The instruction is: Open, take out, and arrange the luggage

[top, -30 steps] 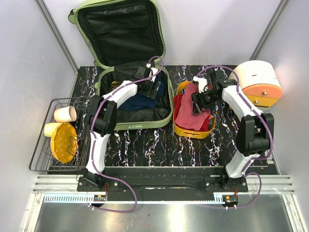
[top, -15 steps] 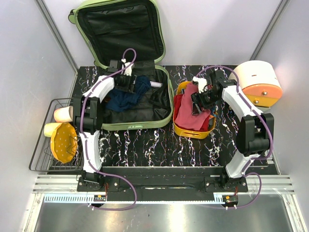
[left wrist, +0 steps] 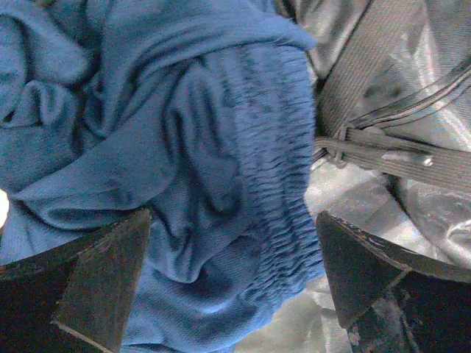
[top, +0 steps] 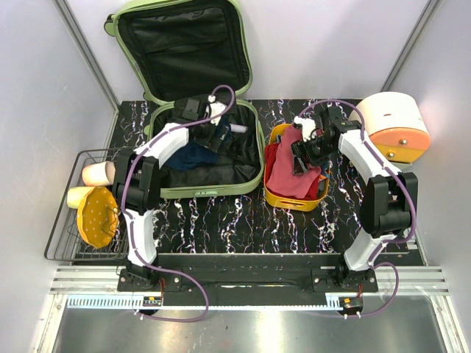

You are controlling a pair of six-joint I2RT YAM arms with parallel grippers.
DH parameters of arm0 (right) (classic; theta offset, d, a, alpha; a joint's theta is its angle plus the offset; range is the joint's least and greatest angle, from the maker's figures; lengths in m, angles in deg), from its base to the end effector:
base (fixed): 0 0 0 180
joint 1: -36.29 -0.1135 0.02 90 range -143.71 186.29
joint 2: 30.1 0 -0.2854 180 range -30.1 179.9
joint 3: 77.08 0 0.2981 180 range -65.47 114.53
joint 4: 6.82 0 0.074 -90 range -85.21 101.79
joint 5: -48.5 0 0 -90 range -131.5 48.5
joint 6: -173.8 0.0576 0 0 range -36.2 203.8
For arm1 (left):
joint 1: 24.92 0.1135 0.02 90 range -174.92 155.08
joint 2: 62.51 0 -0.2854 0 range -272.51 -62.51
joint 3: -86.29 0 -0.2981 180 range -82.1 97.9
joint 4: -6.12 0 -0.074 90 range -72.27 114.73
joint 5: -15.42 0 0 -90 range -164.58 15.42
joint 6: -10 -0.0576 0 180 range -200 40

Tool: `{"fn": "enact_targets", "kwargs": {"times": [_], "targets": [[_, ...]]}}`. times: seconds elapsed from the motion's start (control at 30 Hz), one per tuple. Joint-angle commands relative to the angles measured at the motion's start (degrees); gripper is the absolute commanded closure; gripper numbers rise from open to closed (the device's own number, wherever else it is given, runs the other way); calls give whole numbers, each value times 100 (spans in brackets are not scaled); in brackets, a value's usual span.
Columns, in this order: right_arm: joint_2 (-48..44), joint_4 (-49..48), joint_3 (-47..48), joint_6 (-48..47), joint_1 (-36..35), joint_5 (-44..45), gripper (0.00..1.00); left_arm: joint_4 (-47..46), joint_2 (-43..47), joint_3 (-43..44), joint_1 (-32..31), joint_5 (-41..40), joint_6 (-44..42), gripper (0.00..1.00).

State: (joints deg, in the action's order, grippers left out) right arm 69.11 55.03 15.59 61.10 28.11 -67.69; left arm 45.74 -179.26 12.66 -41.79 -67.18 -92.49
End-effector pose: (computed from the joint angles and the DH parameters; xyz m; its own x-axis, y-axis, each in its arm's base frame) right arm 0.4004 0.0832 0.2444 -0.7376 -0.4559 -0.4981 -0.6213 0.7470 0.2364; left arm 0.5012 -0.1597 0.2142 -0.6364 0.4171 -0.6489 0.5169 0.8550 0.0427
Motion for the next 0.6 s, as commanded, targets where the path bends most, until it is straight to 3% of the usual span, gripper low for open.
{"fn": "enact_targets", "kwargs": {"times": [0.0,0.2,0.37,0.47,0.5,0.53,0.57], "targets": [[-78,47,209,-86,19,0,23,-375,-137,24,-255,-756,-262,1],[-69,39,235,-112,19,9,23,90,-1068,603,-300,-1626,-438,1],[-61,56,261,-147,19,27,23,923,-1605,1246,-300,-1470,-491,3],[-69,39,288,-147,19,35,23,1267,-1798,1536,-274,-1155,-561,21],[-78,47,305,-147,10,36,23,1364,-1825,1658,-221,-1005,-588,31],[-78,47,314,-147,19,44,23,1452,-1886,1729,-195,-873,-596,50],[-96,56,314,-147,19,44,23,1662,-1930,1800,-151,-532,-553,57]]}}
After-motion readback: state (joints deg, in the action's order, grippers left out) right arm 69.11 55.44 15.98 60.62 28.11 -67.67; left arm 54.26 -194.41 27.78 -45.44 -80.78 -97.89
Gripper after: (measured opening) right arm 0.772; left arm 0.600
